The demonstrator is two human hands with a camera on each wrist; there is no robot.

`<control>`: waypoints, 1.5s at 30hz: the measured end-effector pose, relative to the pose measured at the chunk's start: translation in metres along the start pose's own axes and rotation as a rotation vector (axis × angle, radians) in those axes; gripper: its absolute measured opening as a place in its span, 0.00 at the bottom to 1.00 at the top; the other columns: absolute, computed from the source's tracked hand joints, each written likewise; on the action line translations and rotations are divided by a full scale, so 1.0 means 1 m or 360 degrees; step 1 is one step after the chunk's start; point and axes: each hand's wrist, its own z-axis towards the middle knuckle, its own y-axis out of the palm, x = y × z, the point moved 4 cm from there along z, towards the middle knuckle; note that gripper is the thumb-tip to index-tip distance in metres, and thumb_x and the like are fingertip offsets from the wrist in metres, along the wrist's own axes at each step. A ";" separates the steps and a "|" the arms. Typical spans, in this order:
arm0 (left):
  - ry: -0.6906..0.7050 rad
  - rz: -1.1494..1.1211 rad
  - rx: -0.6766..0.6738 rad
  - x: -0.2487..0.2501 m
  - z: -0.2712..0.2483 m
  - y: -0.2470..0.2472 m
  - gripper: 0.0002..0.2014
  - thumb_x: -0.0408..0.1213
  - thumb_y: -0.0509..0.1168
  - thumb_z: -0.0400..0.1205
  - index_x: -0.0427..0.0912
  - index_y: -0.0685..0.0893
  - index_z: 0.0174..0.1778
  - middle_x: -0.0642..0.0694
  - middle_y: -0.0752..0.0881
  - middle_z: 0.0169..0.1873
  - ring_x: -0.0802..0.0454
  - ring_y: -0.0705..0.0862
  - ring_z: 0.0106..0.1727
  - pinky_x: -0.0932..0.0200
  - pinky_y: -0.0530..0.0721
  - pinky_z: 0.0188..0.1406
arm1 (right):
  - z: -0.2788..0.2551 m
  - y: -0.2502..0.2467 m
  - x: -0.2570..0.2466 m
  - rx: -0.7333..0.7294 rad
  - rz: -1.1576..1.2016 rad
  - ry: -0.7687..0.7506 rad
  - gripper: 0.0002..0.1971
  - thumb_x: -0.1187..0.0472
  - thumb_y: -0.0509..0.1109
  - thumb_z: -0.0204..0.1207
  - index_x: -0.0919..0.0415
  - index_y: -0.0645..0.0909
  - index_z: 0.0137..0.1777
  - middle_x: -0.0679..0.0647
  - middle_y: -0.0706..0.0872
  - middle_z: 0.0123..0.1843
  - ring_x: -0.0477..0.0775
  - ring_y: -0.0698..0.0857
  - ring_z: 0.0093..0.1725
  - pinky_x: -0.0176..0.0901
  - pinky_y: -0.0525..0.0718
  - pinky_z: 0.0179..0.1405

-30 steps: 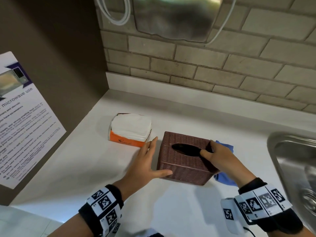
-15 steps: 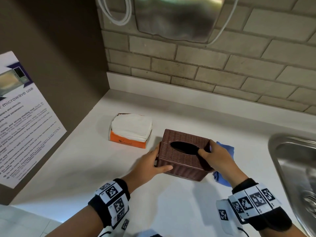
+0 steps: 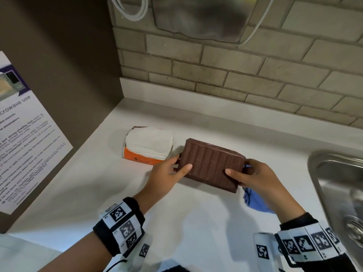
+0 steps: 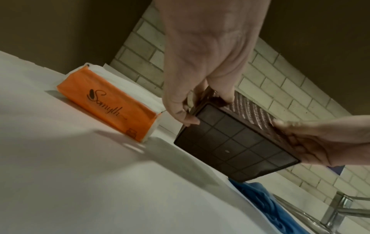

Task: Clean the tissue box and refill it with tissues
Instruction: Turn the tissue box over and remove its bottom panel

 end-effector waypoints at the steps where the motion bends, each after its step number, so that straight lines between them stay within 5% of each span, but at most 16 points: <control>1: 0.0018 0.0009 0.0006 0.002 0.000 -0.001 0.15 0.36 0.71 0.80 0.54 0.84 0.62 0.58 0.90 0.55 0.67 0.87 0.58 0.78 0.79 0.53 | 0.003 -0.001 0.004 0.0007 0.0019 0.0004 0.21 0.53 0.82 0.65 0.59 0.86 0.57 0.56 0.93 0.49 0.56 0.92 0.50 0.57 0.87 0.58; 4: 0.0055 0.0108 -0.0005 0.005 0.001 -0.002 0.14 0.40 0.73 0.78 0.53 0.88 0.60 0.59 0.92 0.53 0.64 0.88 0.57 0.70 0.81 0.59 | 0.008 -0.003 0.009 0.0083 0.0008 -0.0006 0.19 0.49 0.80 0.66 0.59 0.89 0.53 0.56 0.94 0.45 0.58 0.92 0.49 0.53 0.89 0.53; 7: 0.0044 0.0264 0.0000 0.000 0.003 -0.005 0.15 0.46 0.75 0.75 0.66 0.86 0.57 0.62 0.92 0.48 0.56 0.89 0.53 0.62 0.84 0.59 | 0.009 -0.002 0.004 0.0195 -0.0130 -0.0048 0.17 0.47 0.77 0.69 0.60 0.90 0.49 0.57 0.93 0.42 0.58 0.92 0.43 0.49 0.91 0.45; 9: 0.0046 0.0371 0.0020 -0.005 0.004 -0.006 0.16 0.49 0.75 0.75 0.70 0.85 0.57 0.53 0.93 0.44 0.48 0.88 0.49 0.55 0.85 0.54 | 0.010 -0.001 0.000 0.0268 -0.0292 -0.0078 0.18 0.45 0.74 0.72 0.61 0.90 0.45 0.56 0.92 0.39 0.55 0.92 0.36 0.45 0.91 0.38; 11: 0.0075 0.0425 0.0057 -0.008 0.005 -0.006 0.15 0.47 0.73 0.77 0.61 0.87 0.60 0.43 0.92 0.40 0.45 0.88 0.44 0.51 0.86 0.49 | 0.011 0.002 -0.002 0.0303 -0.0408 -0.0081 0.20 0.42 0.71 0.74 0.62 0.89 0.41 0.57 0.92 0.36 0.54 0.91 0.33 0.46 0.91 0.37; 15: 0.0151 0.0444 0.0148 -0.005 0.008 -0.008 0.12 0.48 0.71 0.79 0.47 0.91 0.53 0.35 0.86 0.31 0.48 0.81 0.34 0.54 0.79 0.37 | 0.008 0.005 -0.004 0.0316 -0.0435 -0.0069 0.25 0.36 0.66 0.73 0.59 0.87 0.34 0.56 0.90 0.34 0.54 0.90 0.32 0.45 0.90 0.36; 19: 0.0166 0.0539 0.0242 -0.001 0.009 -0.011 0.18 0.50 0.69 0.80 0.36 0.88 0.40 0.47 0.75 0.23 0.54 0.73 0.30 0.61 0.71 0.33 | 0.005 0.007 -0.006 0.0235 -0.0334 -0.0103 0.21 0.39 0.71 0.71 0.58 0.88 0.49 0.53 0.91 0.41 0.50 0.91 0.40 0.41 0.89 0.39; 23: 0.0168 0.0640 0.0294 0.004 0.013 -0.009 0.27 0.49 0.69 0.80 0.28 0.74 0.28 0.48 0.63 0.22 0.55 0.63 0.28 0.63 0.60 0.29 | 0.009 0.002 -0.002 0.0261 -0.0344 -0.0132 0.21 0.42 0.76 0.67 0.55 0.89 0.53 0.53 0.92 0.42 0.51 0.91 0.39 0.49 0.92 0.44; 26: 0.0127 0.0632 0.0301 0.008 0.017 -0.007 0.27 0.48 0.68 0.81 0.28 0.72 0.27 0.51 0.60 0.21 0.56 0.60 0.27 0.63 0.59 0.27 | 0.015 -0.004 0.002 0.0388 -0.0369 -0.0150 0.20 0.37 0.76 0.64 0.52 0.91 0.45 0.50 0.93 0.36 0.51 0.92 0.34 0.57 0.91 0.44; 31: 0.0068 0.0654 0.0329 0.002 0.026 -0.005 0.23 0.44 0.67 0.83 0.34 0.77 0.26 0.53 0.59 0.19 0.57 0.62 0.25 0.64 0.60 0.25 | 0.027 -0.003 0.007 0.0445 -0.0497 -0.0146 0.27 0.35 0.74 0.65 0.63 0.87 0.31 0.60 0.90 0.28 0.58 0.90 0.30 0.61 0.90 0.41; 33: 0.0014 0.0683 0.0313 -0.003 0.030 -0.005 0.18 0.45 0.66 0.83 0.42 0.80 0.28 0.50 0.63 0.19 0.57 0.63 0.25 0.65 0.60 0.26 | 0.033 -0.001 0.009 0.0447 -0.0587 -0.0151 0.28 0.35 0.72 0.66 0.63 0.86 0.29 0.60 0.89 0.27 0.59 0.90 0.30 0.60 0.90 0.40; 36: -0.0063 0.0654 0.0250 -0.008 0.032 -0.004 0.17 0.44 0.65 0.84 0.39 0.85 0.32 0.42 0.78 0.23 0.55 0.72 0.30 0.64 0.65 0.30 | 0.042 0.003 0.008 0.0416 -0.0770 -0.0133 0.29 0.36 0.70 0.70 0.65 0.84 0.29 0.62 0.88 0.28 0.62 0.89 0.32 0.59 0.89 0.40; 38: -0.0088 0.0611 0.0227 -0.007 0.030 -0.004 0.14 0.42 0.65 0.84 0.35 0.91 0.46 0.39 0.90 0.34 0.56 0.80 0.36 0.63 0.72 0.35 | 0.045 0.007 0.007 0.0342 -0.0892 -0.0058 0.27 0.39 0.69 0.73 0.65 0.84 0.30 0.63 0.89 0.31 0.64 0.90 0.34 0.56 0.89 0.41; 41: -0.0134 0.0542 0.0190 -0.005 0.026 -0.006 0.15 0.41 0.66 0.84 0.37 0.87 0.62 0.44 0.92 0.49 0.57 0.85 0.50 0.67 0.77 0.49 | 0.041 0.009 0.003 0.0252 -0.1008 0.0016 0.25 0.39 0.67 0.75 0.61 0.80 0.30 0.62 0.90 0.34 0.65 0.90 0.39 0.53 0.84 0.39; 43: -0.0220 0.0364 0.0049 -0.009 0.022 -0.009 0.24 0.46 0.69 0.81 0.40 0.80 0.71 0.47 0.87 0.59 0.57 0.83 0.59 0.70 0.77 0.58 | 0.035 0.010 -0.003 0.0188 -0.1193 0.0003 0.27 0.34 0.66 0.72 0.61 0.80 0.47 0.62 0.87 0.47 0.65 0.87 0.54 0.52 0.80 0.44; 45: -0.0295 0.0197 -0.0238 -0.021 0.018 -0.011 0.46 0.55 0.74 0.70 0.45 0.63 0.83 0.48 0.76 0.74 0.56 0.75 0.72 0.61 0.76 0.70 | 0.027 0.018 -0.012 -0.0007 -0.1375 -0.0041 0.50 0.30 0.70 0.64 0.58 0.59 0.79 0.65 0.72 0.74 0.67 0.71 0.75 0.58 0.75 0.64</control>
